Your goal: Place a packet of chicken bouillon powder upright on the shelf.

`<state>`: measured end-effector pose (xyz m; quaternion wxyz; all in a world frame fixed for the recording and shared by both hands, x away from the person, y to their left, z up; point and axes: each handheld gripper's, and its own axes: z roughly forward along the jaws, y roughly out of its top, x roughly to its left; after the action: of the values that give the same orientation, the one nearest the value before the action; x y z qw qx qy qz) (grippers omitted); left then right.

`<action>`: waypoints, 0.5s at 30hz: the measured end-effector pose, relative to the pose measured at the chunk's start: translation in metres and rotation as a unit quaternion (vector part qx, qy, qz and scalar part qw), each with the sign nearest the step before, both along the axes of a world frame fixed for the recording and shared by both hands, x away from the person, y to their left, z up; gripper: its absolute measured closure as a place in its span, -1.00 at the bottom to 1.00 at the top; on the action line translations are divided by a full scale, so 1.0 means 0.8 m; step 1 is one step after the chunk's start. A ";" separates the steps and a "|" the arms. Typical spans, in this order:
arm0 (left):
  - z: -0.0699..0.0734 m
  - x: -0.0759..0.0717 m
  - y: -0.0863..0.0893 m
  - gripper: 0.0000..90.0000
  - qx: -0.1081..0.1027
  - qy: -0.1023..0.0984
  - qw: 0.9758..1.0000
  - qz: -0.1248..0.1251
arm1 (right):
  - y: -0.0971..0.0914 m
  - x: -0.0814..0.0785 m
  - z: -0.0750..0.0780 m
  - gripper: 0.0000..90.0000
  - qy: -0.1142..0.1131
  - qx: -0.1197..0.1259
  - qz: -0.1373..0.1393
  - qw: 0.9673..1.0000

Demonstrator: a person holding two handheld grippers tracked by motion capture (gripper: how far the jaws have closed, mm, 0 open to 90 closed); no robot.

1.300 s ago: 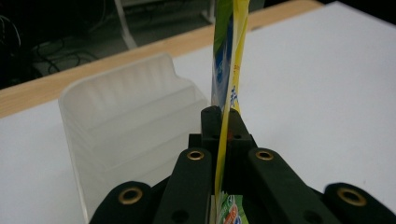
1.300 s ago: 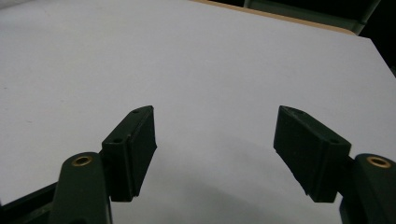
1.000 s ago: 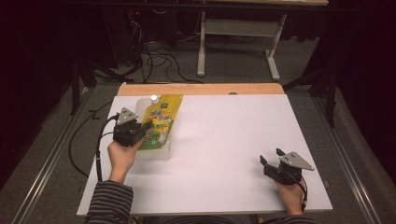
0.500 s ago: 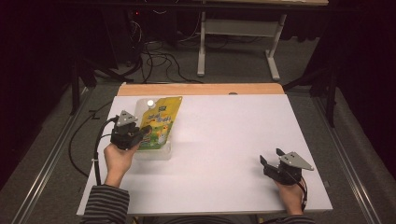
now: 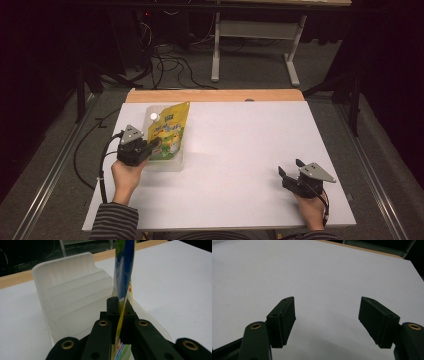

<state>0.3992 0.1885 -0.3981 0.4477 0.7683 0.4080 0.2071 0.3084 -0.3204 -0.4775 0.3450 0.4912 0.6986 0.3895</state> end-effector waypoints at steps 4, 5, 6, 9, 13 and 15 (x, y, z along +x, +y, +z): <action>-0.004 -0.003 0.005 0.90 -0.007 0.003 1.000 0.003 | 0.000 0.000 0.000 -0.33 0.000 -0.001 0.001 1.000; -0.005 -0.004 0.007 0.90 -0.008 0.004 1.000 0.006 | 0.000 0.000 0.000 -0.33 0.000 -0.001 0.001 1.000; -0.007 -0.004 0.011 0.90 -0.013 0.010 1.000 0.009 | 0.000 0.000 0.000 -0.33 0.001 -0.001 0.000 1.000; -0.006 -0.007 0.012 0.88 -0.011 0.012 1.000 0.009 | 0.000 0.000 0.000 -0.33 0.000 -0.001 0.000 1.000; -0.007 -0.009 0.009 0.92 -0.008 0.008 1.000 0.003 | 0.001 0.000 0.000 -0.33 0.001 0.000 0.000 1.000; -0.012 -0.009 0.007 1.00 -0.005 0.005 1.000 0.007 | 0.001 0.000 0.000 -0.33 0.000 -0.002 0.000 1.000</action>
<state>0.3922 0.1942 -0.4075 0.4478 0.7643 0.4166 0.2042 0.3087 -0.3199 -0.4776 0.3463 0.4898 0.6996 0.3883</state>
